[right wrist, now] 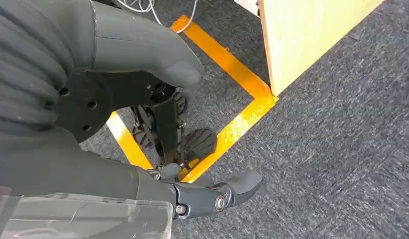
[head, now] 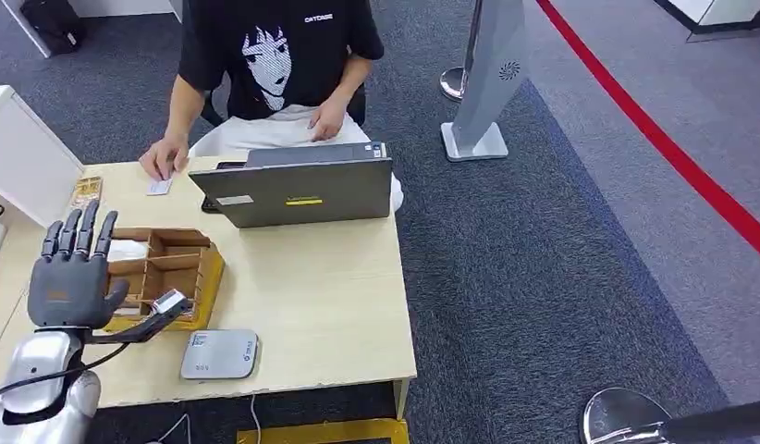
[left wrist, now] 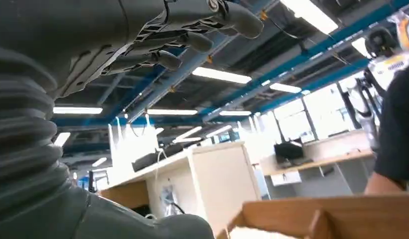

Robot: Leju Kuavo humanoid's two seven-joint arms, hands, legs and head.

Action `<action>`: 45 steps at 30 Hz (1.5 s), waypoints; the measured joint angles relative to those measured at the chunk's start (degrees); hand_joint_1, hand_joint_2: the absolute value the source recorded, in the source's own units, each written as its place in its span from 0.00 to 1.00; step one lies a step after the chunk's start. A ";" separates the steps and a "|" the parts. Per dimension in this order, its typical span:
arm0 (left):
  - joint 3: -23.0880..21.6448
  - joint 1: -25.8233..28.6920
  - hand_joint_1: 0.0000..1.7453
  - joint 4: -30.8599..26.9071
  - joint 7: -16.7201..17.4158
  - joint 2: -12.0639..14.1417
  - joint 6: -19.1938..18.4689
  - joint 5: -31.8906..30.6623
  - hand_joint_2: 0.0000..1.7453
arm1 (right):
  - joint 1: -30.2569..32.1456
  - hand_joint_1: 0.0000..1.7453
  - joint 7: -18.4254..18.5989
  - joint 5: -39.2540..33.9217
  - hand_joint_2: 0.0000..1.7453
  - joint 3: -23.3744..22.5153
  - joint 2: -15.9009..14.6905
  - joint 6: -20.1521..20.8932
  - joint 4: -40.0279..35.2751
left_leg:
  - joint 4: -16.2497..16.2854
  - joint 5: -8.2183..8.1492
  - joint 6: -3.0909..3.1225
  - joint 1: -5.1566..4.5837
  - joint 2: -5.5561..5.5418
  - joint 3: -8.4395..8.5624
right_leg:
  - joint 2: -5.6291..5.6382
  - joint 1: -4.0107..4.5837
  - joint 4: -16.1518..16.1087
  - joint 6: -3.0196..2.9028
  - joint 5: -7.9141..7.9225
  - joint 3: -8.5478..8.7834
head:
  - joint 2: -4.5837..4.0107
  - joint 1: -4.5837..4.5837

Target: Pass the card to the sensor for recognition and then transmit it.

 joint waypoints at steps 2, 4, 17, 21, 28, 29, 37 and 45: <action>-2.46 1.52 0.00 -2.37 0.91 0.04 -0.71 0.00 1.00 | 0.05 0.00 -0.37 -0.55 1.00 -0.37 0.00 -0.02 0.00 | 0.00 0.00 0.01 -0.02 -0.02 -0.01 | -0.01 -0.01 0.00 0.00 0.00 0.00 | 0.00 0.02; -6.54 3.88 0.00 -5.53 3.46 0.96 -1.40 -0.02 1.00 | 0.00 0.00 -0.87 -0.83 1.00 -0.90 0.00 -0.26 0.00 | 0.00 -0.02 0.01 -0.02 -0.03 -0.02 | -0.01 -0.01 -0.01 0.01 -0.02 0.00 | 0.00 0.02; -25.48 7.01 0.00 -13.66 10.10 8.11 -0.87 -0.04 1.00 | 0.01 0.00 -1.05 -1.03 1.00 -2.62 0.00 -0.55 0.00 | 0.00 -0.01 0.01 0.00 -0.05 -0.05 | -0.04 0.00 0.01 0.01 -0.01 -0.02 | 0.00 0.02; -25.92 7.37 0.00 -13.83 10.29 8.37 -0.83 -0.04 1.00 | 0.02 0.00 -1.05 -0.96 1.00 -2.75 0.00 -0.24 0.00 | 0.00 -0.01 0.01 -0.01 -0.05 -0.05 | -0.04 -0.01 0.01 0.01 -0.01 -0.02 | 0.00 0.00; -27.45 9.11 0.00 -10.72 18.62 13.42 0.09 -0.04 1.00 | 0.01 0.00 -1.22 -0.68 1.00 -3.17 0.00 0.31 0.00 | -0.03 -0.02 0.00 0.00 -0.04 -0.05 | -0.03 0.00 0.01 0.00 -0.03 -0.03 | 0.00 0.00; -27.06 9.81 0.00 -9.08 17.85 14.01 1.17 -0.02 1.00 | 0.01 0.00 -1.22 -0.55 1.00 -3.23 0.00 0.35 0.00 | -0.04 -0.02 0.00 0.00 -0.03 -0.05 | -0.01 0.00 0.01 -0.01 -0.04 -0.04 | 0.00 -0.02; -22.31 13.18 0.00 1.25 15.06 14.56 4.88 0.00 1.00 | 0.00 0.00 -0.87 -0.09 1.00 -3.96 0.00 0.35 0.00 | -0.04 -0.01 0.00 0.01 -0.06 -0.08 | -0.06 0.01 0.02 -0.01 -0.04 -0.04 | 0.00 0.00; -21.00 13.50 0.00 3.57 14.97 14.36 4.88 0.00 1.00 | 0.00 0.00 -0.90 0.22 1.00 -4.02 0.00 0.42 0.00 | -0.03 -0.01 0.00 0.00 -0.06 -0.07 | -0.06 0.00 0.01 0.00 -0.03 -0.03 | 0.00 0.00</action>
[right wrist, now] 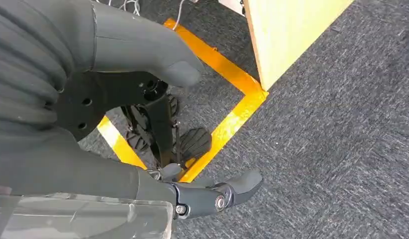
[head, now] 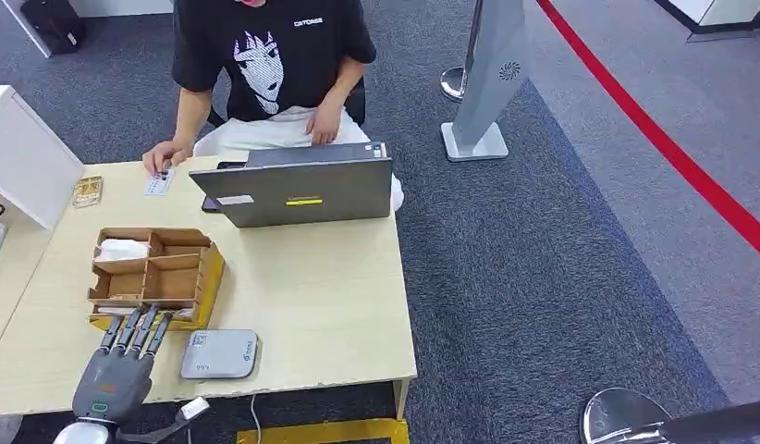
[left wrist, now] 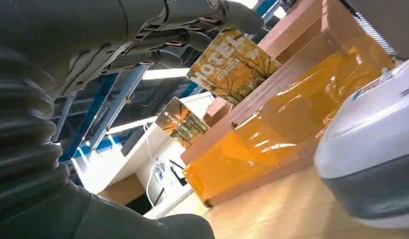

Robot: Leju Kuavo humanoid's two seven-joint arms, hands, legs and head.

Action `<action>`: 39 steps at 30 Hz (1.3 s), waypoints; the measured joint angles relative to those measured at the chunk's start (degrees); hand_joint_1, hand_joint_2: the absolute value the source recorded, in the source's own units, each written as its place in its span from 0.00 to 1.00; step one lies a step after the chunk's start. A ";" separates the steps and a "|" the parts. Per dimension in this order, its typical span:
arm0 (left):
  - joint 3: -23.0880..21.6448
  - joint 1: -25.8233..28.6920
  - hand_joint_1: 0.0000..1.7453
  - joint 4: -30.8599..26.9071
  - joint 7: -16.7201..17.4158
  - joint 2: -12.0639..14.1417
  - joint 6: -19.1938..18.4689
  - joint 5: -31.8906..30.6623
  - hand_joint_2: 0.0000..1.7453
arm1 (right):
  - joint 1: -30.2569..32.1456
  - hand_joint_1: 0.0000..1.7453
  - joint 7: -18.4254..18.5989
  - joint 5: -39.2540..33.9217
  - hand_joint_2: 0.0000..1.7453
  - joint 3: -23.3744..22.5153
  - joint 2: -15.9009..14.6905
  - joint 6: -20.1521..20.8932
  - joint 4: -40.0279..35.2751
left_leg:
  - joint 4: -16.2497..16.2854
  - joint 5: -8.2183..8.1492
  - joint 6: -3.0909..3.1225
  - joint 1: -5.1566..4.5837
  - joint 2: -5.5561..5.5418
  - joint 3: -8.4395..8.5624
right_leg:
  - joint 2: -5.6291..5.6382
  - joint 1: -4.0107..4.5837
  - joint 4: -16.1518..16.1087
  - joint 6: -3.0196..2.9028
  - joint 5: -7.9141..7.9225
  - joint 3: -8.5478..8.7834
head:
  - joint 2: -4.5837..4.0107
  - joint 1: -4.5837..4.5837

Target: Pass the card to the sensor for recognition and then transmit it.

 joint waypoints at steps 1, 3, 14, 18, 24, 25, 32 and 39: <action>0.17 0.00 0.00 0.09 0.13 0.00 0.00 0.00 1.00 | 0.00 0.00 0.00 0.13 1.00 0.00 0.00 0.02 0.00 | 0.00 0.00 0.00 0.00 0.00 0.00 | 0.00 0.00 0.00 0.00 0.00 0.00 | 0.00 -0.02; 0.35 -0.05 0.00 0.39 0.91 0.02 0.41 0.00 1.00 | -0.01 0.00 0.02 0.46 1.00 0.00 0.00 0.02 0.00 | 0.00 0.00 0.00 0.00 0.00 0.01 | 0.00 0.00 0.00 0.00 0.00 -0.01 | 0.00 -0.02; 4.82 -3.02 0.00 1.83 0.92 -0.70 5.09 0.00 1.00 | -0.03 0.00 0.44 2.07 1.00 0.02 0.00 0.48 0.00 | 0.00 0.01 0.00 0.01 0.00 0.01 | 0.00 0.01 0.00 -0.01 0.00 -0.01 | 0.00 0.00; 7.30 -5.30 0.00 2.47 -1.60 -1.99 5.11 0.00 1.00 | -0.07 0.00 0.70 2.71 1.00 0.13 0.00 0.72 0.00 | 0.01 0.01 0.00 0.01 -0.03 0.01 | -0.04 0.00 0.00 0.00 0.00 0.00 | 0.00 0.00; 9.29 -7.73 0.00 3.10 -4.35 -4.24 4.92 0.00 1.00 | -0.08 0.00 1.07 2.91 1.00 0.13 0.00 0.72 0.00 | 0.01 0.01 0.00 0.00 -0.01 0.01 | -0.02 0.00 0.00 0.01 0.01 0.00 | 0.00 -0.02; 9.70 -7.81 0.00 3.28 -4.89 -4.62 4.72 0.00 1.00 | -0.08 0.00 1.18 2.91 1.00 0.13 0.00 0.68 0.02 | 0.01 0.01 0.00 0.01 -0.01 0.01 | -0.02 0.00 0.00 0.00 0.01 0.00 | 0.00 0.00; 10.42 -7.92 0.00 6.23 -7.28 -6.62 3.74 0.02 1.00 | -0.09 0.00 1.57 2.93 1.00 0.13 0.00 0.46 0.02 | 0.01 0.00 0.00 0.01 -0.01 0.00 | -0.02 0.00 0.00 0.00 0.01 -0.02 | 0.00 0.00; 10.77 -7.94 0.00 7.56 -7.43 -7.52 3.69 0.02 1.00 | -0.09 0.00 1.57 2.93 1.00 0.13 0.00 0.17 0.02 | 0.01 0.00 0.00 0.01 -0.01 0.00 | -0.02 0.00 0.00 0.00 0.01 -0.01 | 0.00 0.00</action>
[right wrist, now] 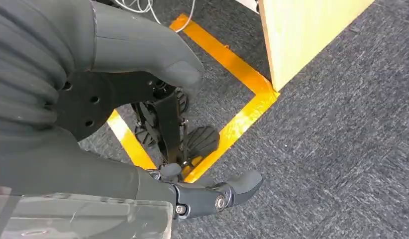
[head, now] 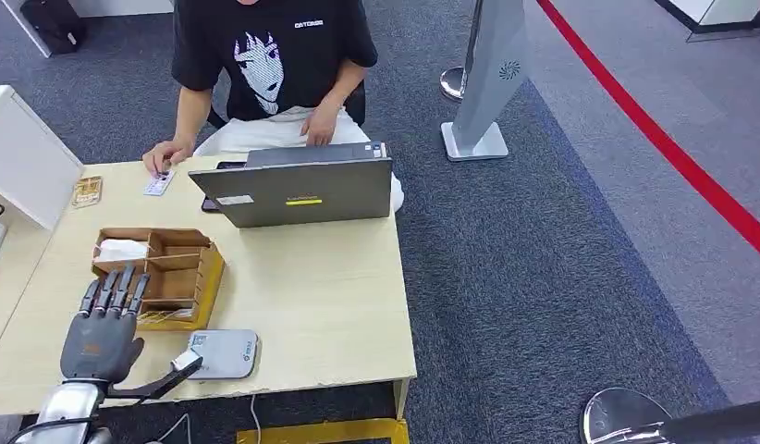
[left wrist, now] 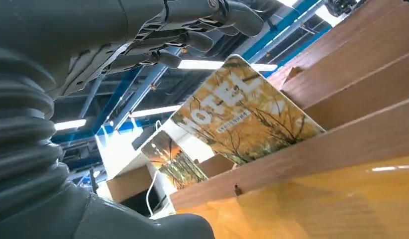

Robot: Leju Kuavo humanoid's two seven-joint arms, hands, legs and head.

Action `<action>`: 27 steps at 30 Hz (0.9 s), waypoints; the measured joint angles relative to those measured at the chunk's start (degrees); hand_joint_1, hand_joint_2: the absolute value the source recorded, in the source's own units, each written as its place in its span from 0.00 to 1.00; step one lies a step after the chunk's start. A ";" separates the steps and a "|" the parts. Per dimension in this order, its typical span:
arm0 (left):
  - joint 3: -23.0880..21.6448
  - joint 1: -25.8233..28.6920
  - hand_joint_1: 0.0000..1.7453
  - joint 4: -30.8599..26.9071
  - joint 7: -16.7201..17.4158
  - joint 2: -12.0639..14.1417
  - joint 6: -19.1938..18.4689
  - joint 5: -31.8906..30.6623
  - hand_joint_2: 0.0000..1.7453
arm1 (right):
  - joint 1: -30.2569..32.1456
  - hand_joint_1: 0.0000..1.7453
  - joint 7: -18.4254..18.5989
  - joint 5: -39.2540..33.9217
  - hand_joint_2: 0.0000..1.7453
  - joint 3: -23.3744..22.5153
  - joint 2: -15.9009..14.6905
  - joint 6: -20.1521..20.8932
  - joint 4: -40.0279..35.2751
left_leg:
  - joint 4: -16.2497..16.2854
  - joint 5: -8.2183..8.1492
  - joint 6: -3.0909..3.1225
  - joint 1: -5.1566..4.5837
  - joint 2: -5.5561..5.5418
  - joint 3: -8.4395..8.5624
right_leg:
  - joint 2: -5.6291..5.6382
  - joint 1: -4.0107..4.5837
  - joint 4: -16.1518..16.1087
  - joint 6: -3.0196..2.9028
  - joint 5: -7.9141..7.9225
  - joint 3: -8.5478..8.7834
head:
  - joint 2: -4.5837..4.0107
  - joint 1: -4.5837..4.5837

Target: Pass the card to the sensor for recognition and then transmit it.

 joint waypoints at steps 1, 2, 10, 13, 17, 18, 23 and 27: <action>0.00 0.00 0.00 0.09 -0.11 -0.09 -0.07 0.00 1.00 | 0.00 0.00 0.00 0.02 1.00 0.00 0.00 -0.07 0.00 | 0.00 0.00 0.00 0.00 0.00 0.00 | 0.00 0.00 0.00 0.00 0.00 0.00 | 0.00 -0.02; 0.00 -0.01 0.00 0.30 -0.54 -0.20 -0.13 -0.02 1.00 | 0.00 0.00 0.00 0.02 1.00 0.00 0.00 -0.11 0.00 | 0.00 0.00 0.00 0.00 0.00 0.00 | 0.00 0.00 0.00 0.00 0.00 0.00 | 0.00 0.00; -2.03 0.06 0.00 3.72 -2.56 -2.45 -1.14 -0.04 1.00 | -0.04 0.00 0.24 0.13 1.00 0.00 0.00 -0.15 0.00 | 0.00 -0.01 0.00 -0.02 0.00 0.00 | 0.00 -0.01 0.00 0.00 0.00 0.00 | 0.00 0.00; -2.45 0.08 0.00 4.66 -2.56 -3.06 -1.07 -0.04 1.00 | -0.04 0.00 0.42 0.15 1.00 0.00 0.00 -0.17 0.00 | 0.00 -0.01 0.00 -0.01 0.00 0.00 | 0.00 -0.01 0.00 0.00 0.00 0.00 | 0.00 -0.02; -2.60 0.02 0.00 5.38 -2.56 -3.52 -1.01 -0.04 1.00 | -0.05 0.00 0.44 0.15 1.00 0.00 0.00 -0.17 0.00 | 0.00 0.00 0.00 -0.01 -0.01 0.01 | -0.01 -0.01 0.00 0.00 0.00 0.00 | 0.00 0.00; -2.60 0.01 0.00 5.51 -2.56 -3.61 -0.96 -0.04 1.00 | -0.05 0.00 0.44 0.15 1.00 0.00 0.00 -0.17 0.00 | 0.00 0.00 0.00 -0.01 -0.01 0.01 | -0.01 -0.01 0.00 0.00 0.00 0.00 | 0.00 0.00; -2.67 -0.16 0.00 5.84 -2.56 -3.96 -0.96 -0.04 1.00 | -0.05 0.00 0.44 0.15 1.00 0.00 0.00 -0.17 0.00 | 0.00 0.00 0.00 -0.01 -0.01 0.01 | -0.01 0.00 0.00 0.00 0.00 0.01 | 0.00 0.00; -2.84 -0.25 0.00 5.99 -2.42 -3.96 -0.61 -0.04 1.00 | -0.05 0.00 0.46 0.15 1.00 -0.02 0.00 -0.24 0.00 | 0.00 0.00 0.00 -0.01 -0.01 0.01 | -0.01 -0.01 0.00 0.00 0.00 0.02 | 0.00 -0.02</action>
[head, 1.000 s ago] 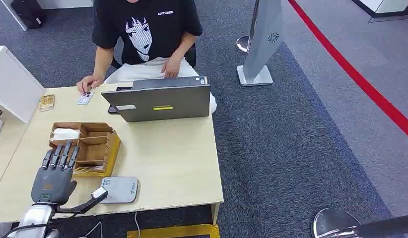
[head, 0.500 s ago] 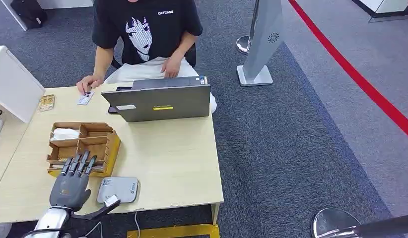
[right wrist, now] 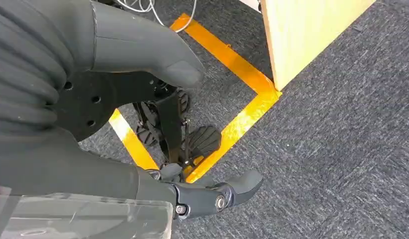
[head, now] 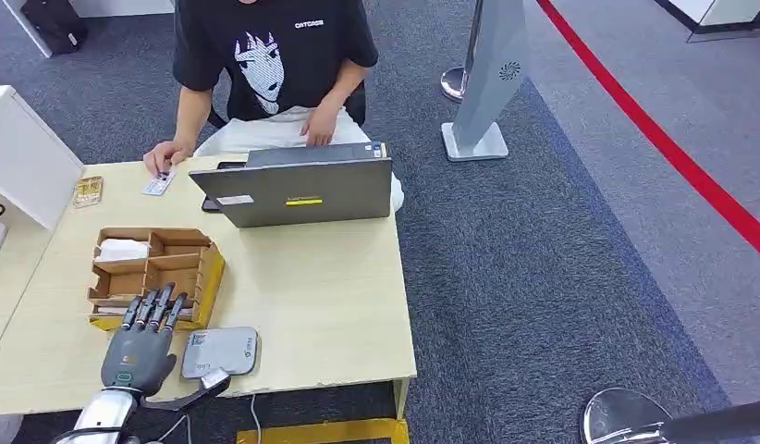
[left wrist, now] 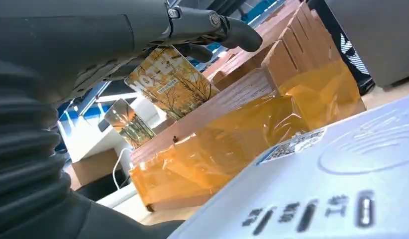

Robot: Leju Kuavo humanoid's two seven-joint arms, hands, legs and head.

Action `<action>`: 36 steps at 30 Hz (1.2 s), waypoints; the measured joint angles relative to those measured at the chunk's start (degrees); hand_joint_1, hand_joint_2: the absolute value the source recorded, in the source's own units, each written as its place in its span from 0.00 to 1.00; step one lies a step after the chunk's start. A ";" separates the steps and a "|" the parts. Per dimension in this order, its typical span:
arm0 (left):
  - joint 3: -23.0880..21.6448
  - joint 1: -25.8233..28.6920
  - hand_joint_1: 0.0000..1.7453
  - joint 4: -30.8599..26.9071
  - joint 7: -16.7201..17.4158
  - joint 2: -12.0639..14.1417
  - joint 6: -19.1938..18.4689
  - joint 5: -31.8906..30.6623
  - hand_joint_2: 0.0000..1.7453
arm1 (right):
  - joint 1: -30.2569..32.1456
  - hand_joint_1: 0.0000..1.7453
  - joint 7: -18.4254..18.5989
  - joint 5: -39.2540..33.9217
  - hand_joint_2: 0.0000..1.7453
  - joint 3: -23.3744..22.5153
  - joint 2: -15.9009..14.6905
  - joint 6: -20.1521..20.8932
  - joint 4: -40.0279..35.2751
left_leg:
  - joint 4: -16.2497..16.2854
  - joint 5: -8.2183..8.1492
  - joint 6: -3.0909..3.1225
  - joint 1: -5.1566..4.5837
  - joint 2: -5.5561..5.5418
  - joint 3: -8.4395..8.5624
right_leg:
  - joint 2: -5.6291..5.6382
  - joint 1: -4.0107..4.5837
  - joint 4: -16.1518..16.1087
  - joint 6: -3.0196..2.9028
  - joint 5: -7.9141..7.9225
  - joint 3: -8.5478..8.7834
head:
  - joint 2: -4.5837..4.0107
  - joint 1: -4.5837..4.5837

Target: Pass the card to the sensor for recognition and then transmit it.

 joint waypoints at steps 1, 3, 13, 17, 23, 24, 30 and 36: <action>-0.11 0.00 0.00 0.00 0.44 0.00 0.18 0.00 1.00 | 0.00 0.00 0.02 0.00 1.00 0.00 0.00 0.00 0.00 | 0.00 0.00 0.00 0.00 0.00 0.00 | 0.00 0.00 0.00 0.00 0.00 0.00 | 0.00 0.02; -0.20 0.03 0.00 -0.02 1.27 0.02 0.81 0.00 1.00 | 0.00 0.00 0.02 -0.02 1.00 0.00 0.00 -0.02 0.00 | 0.00 0.00 0.00 0.00 0.00 0.00 | 0.00 0.00 0.00 0.00 0.00 0.00 | 0.00 0.02; -0.17 1.00 0.00 -6.21 9.47 2.21 3.76 0.02 1.00 | 0.03 0.00 -0.04 -0.85 1.00 -0.50 0.00 0.09 0.00 | 0.00 0.00 0.00 0.02 0.01 -0.01 | 0.01 0.01 0.00 0.00 0.00 -0.03 | 0.00 0.00; -0.15 1.27 0.00 -11.02 10.86 3.87 2.95 0.00 1.00 | -0.01 0.00 -0.07 -0.81 1.00 -0.57 0.00 0.09 0.00 | 0.00 0.00 0.00 0.02 -0.02 -0.03 | -0.03 0.01 0.00 -0.01 -0.01 -0.01 | 0.00 0.02; -0.15 1.70 0.00 -14.27 10.53 4.76 2.95 0.00 1.00 | 0.00 0.00 -0.13 -0.28 1.00 -0.57 0.00 0.00 0.00 | 0.00 0.00 0.00 0.01 -0.01 -0.03 | -0.02 0.00 0.00 0.00 -0.01 -0.01 | 0.00 0.04; -0.15 1.76 0.00 -14.65 10.67 4.87 2.91 0.00 1.00 | 0.00 0.00 -0.13 -0.26 1.00 -0.57 0.00 0.00 0.00 | 0.00 0.00 0.00 0.01 -0.01 -0.03 | -0.02 0.00 0.00 0.00 -0.01 -0.01 | 0.00 0.07; -0.15 1.92 0.00 -16.13 10.97 5.03 1.99 0.00 1.00 | 0.00 0.00 -0.13 -0.24 1.00 -0.57 0.00 -0.20 0.00 | 0.00 0.00 0.00 0.01 -0.01 -0.02 | -0.01 0.01 0.00 0.00 -0.01 -0.02 | 0.00 0.07; -0.15 2.19 0.00 -16.20 9.11 4.96 0.66 0.00 1.00 | -0.01 0.00 -0.13 -0.24 1.00 -0.59 0.00 -0.17 0.00 | 0.00 0.00 0.00 0.01 -0.01 -0.03 | -0.01 0.01 0.00 -0.01 -0.01 -0.02 | 0.00 0.07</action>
